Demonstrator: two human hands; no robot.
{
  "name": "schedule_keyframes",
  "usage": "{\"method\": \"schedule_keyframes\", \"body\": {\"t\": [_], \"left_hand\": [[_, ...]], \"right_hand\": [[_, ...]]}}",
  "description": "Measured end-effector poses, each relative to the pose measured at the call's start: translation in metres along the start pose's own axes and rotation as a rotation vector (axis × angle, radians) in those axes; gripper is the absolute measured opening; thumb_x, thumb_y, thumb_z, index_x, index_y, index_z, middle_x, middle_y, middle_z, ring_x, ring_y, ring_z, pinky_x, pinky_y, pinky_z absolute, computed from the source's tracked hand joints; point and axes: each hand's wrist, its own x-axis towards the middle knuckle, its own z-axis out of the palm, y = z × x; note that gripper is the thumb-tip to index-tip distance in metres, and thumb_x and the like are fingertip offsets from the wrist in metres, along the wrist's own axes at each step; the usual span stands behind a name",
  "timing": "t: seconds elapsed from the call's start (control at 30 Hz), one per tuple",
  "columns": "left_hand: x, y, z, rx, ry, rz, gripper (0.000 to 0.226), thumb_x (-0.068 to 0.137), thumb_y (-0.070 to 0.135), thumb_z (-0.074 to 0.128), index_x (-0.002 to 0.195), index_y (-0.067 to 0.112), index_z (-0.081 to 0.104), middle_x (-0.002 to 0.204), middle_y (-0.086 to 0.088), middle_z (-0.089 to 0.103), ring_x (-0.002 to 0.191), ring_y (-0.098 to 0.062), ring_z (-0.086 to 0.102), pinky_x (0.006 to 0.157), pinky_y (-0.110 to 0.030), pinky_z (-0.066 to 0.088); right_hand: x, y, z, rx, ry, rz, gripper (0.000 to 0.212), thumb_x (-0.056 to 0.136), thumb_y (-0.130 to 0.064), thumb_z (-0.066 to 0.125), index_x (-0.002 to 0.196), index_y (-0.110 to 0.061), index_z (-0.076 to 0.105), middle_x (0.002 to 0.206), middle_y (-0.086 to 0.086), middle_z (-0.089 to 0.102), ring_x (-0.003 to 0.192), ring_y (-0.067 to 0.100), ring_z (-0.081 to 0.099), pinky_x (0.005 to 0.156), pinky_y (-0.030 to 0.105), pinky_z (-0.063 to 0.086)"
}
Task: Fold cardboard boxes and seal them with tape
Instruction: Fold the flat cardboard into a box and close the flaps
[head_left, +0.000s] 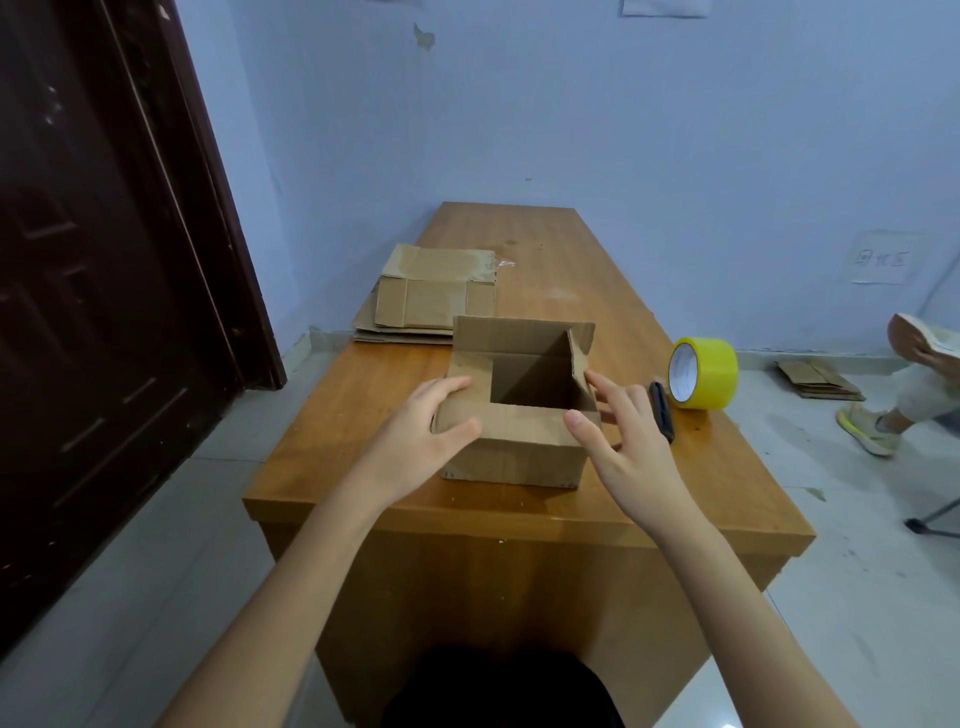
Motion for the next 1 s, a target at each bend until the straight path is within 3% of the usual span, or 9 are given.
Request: {"method": "schedule_keyframes", "body": {"t": [0.1,0.2,0.37,0.53,0.63,0.8,0.9,1.0], "left_hand": [[0.000,0.000,-0.001,-0.009,-0.010,-0.011,0.054,0.092,0.047,0.048,0.142,0.028,0.038,0.144,0.007,0.038,0.129,-0.010,0.037,0.105,-0.037,0.040],[0.001,0.000,-0.002,-0.042,-0.022,-0.040,0.070,0.078,0.061,0.042,0.140,0.029,0.040,0.142,0.008,0.039,0.127,-0.011,0.040,0.103,-0.045,0.043],[0.001,-0.002,-0.004,-0.140,-0.022,-0.065,0.083,0.068,0.075,0.036,0.137,0.030,0.045,0.138,0.012,0.041,0.127,-0.010,0.041,0.102,-0.046,0.044],[0.004,-0.002,-0.004,-0.186,0.011,-0.096,0.080,0.071,0.081,0.039,0.129,0.029,0.053,0.131,0.010,0.051,0.121,-0.011,0.049,0.092,-0.043,0.052],[0.009,-0.001,-0.004,-0.189,0.069,-0.114,0.064,0.082,0.064,0.044,0.123,0.017,0.058,0.123,-0.001,0.060,0.107,-0.015,0.060,0.074,-0.037,0.059],[0.014,0.000,-0.006,-0.160,0.124,-0.109,0.056,0.084,0.051,0.049,0.123,0.014,0.062,0.121,-0.004,0.064,0.093,-0.013,0.065,0.061,-0.036,0.060],[0.015,-0.001,-0.005,-0.175,0.165,-0.105,0.046,0.090,0.036,0.056,0.132,0.019,0.054,0.130,-0.002,0.057,0.096,-0.013,0.062,0.059,-0.036,0.060],[0.018,0.000,-0.008,-0.169,0.180,-0.145,0.056,0.090,0.029,0.061,0.142,0.028,0.040,0.132,0.001,0.053,0.108,-0.021,0.058,0.059,-0.035,0.060]], "right_hand": [[0.000,0.003,-0.001,-0.027,-0.030,0.009,0.063,0.083,-0.055,0.045,0.139,-0.026,0.042,0.115,-0.006,0.040,0.103,0.000,0.043,0.076,0.009,0.041],[0.002,0.005,-0.002,0.023,-0.075,0.034,0.068,0.078,-0.061,0.042,0.138,-0.028,0.044,0.113,-0.005,0.041,0.107,0.008,0.046,0.088,0.028,0.051],[0.006,0.009,-0.020,0.029,-0.171,0.019,0.069,0.069,-0.062,0.051,0.132,-0.033,0.048,0.108,-0.009,0.045,0.103,0.006,0.051,0.080,0.020,0.048],[0.013,0.012,-0.022,0.088,-0.121,0.017,0.048,0.072,-0.059,0.054,0.112,-0.035,0.064,0.094,-0.006,0.055,0.087,0.013,0.060,0.081,0.042,0.056],[0.021,0.011,-0.022,0.081,-0.069,0.031,0.035,0.072,-0.064,0.053,0.087,-0.035,0.067,0.088,-0.002,0.064,0.084,0.021,0.063,0.075,0.048,0.056],[0.028,0.010,-0.022,0.015,-0.057,0.063,0.031,0.084,-0.047,0.060,0.089,-0.019,0.069,0.080,0.000,0.069,0.077,0.019,0.067,0.072,0.043,0.058],[0.031,0.009,-0.023,0.030,-0.064,0.081,0.018,0.085,-0.041,0.064,0.083,-0.023,0.067,0.079,0.000,0.069,0.076,0.019,0.068,0.069,0.039,0.058],[0.034,0.007,-0.025,0.073,-0.078,0.112,0.014,0.084,-0.036,0.068,0.084,-0.022,0.068,0.082,0.003,0.070,0.075,0.019,0.069,0.066,0.032,0.057]]}}
